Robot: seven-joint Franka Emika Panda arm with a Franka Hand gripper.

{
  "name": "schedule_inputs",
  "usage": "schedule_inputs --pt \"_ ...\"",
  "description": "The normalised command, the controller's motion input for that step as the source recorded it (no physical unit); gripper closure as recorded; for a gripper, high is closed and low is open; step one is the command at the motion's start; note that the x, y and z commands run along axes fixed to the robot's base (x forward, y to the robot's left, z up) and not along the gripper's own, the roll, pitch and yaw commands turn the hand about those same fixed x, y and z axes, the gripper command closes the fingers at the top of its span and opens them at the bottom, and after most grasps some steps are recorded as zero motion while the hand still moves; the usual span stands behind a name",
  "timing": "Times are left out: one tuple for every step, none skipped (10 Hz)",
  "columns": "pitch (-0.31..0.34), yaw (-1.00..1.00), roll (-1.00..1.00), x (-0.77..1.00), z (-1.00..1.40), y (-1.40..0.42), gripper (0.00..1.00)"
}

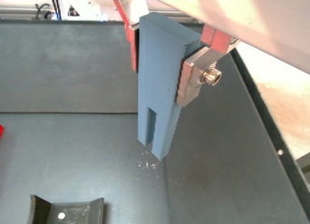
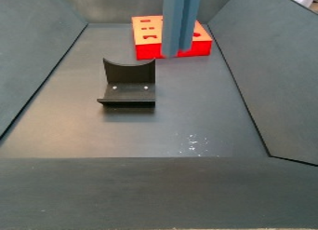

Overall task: Pick up the double-square object. Move up. Move to above the board. Insert the double-square object.
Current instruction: Move to above the board.

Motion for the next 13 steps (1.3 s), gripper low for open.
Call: schedule_inputs --pt "0.096 0.04 0.08 0.01 0.27 -0.02 1.00" --pt "0.059 -1.00 -0.01 -0.04 -0.03 -1.00 1.00" --pt "0.049 -1.00 0.00 -0.04 -0.04 -1.00 1.00" --pt "0.036 -1.00 0.00 -0.05 -0.04 -1.00 1.00" --pt "0.030 -1.00 -0.01 -0.06 -0.04 -1.00 1.00" --pt "0.034 -1.00 -0.01 -0.05 -0.04 -1.00 1.00" --pt "0.037 -1.00 -0.01 -0.05 -0.04 -1.00 1.00" --pt "0.038 -1.00 -0.01 -0.06 -0.04 -1.00 1.00" --pt "0.039 -1.00 -0.01 -0.06 -0.04 -1.00 1.00" --pt "0.043 -1.00 -0.03 -0.06 -0.04 -1.00 1.00" --pt "0.039 -0.75 -0.04 -0.06 -0.04 -1.00 1.00" --pt "0.034 -0.51 -0.05 -0.06 -0.04 -1.00 1.00" --pt "0.026 -0.27 -0.05 -0.07 -0.03 -1.00 1.00"
